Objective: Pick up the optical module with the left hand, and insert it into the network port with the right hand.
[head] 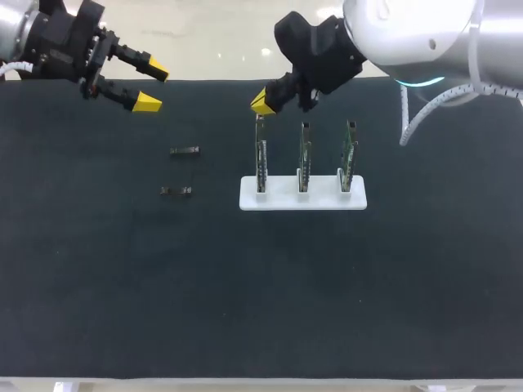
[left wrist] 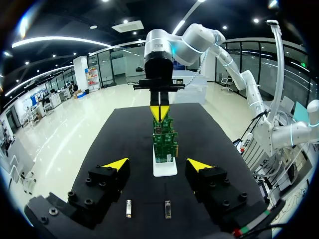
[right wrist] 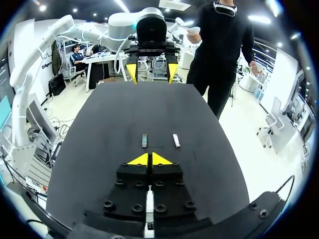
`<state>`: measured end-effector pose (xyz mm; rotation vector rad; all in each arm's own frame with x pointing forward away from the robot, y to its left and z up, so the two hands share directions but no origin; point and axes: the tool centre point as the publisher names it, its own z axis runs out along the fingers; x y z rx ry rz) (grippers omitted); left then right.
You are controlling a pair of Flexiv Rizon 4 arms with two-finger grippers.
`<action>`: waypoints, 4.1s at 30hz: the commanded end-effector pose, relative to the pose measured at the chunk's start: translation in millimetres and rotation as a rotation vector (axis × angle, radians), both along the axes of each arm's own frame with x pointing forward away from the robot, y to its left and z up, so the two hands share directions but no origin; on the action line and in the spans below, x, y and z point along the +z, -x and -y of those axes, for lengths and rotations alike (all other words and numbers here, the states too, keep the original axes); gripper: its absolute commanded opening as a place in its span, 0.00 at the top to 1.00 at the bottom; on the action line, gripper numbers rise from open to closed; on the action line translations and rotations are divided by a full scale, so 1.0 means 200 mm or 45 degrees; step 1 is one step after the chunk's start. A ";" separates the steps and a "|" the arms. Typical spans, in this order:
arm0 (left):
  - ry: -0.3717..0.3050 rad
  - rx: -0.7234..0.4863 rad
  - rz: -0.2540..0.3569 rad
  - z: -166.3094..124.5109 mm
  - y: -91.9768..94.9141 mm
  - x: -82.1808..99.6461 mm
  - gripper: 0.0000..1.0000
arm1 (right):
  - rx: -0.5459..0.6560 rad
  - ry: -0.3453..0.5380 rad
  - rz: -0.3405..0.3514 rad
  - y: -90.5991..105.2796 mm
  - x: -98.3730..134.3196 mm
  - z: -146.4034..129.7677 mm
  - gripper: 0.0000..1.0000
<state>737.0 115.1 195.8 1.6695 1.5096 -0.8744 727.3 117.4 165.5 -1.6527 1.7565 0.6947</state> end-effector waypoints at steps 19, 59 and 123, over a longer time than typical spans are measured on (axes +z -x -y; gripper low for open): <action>-0.004 -0.001 -0.002 0.00 0.00 0.00 0.00 | 0.001 -0.024 0.019 -0.01 -0.06 -0.01 1.00; -0.004 -0.001 -0.002 0.00 0.00 0.00 0.00 | 0.001 0.013 0.003 -0.02 -0.03 -0.02 1.00; -0.004 -0.001 -0.002 0.00 0.00 0.00 0.00 | 0.229 -0.023 -0.008 0.01 0.36 1.12 0.00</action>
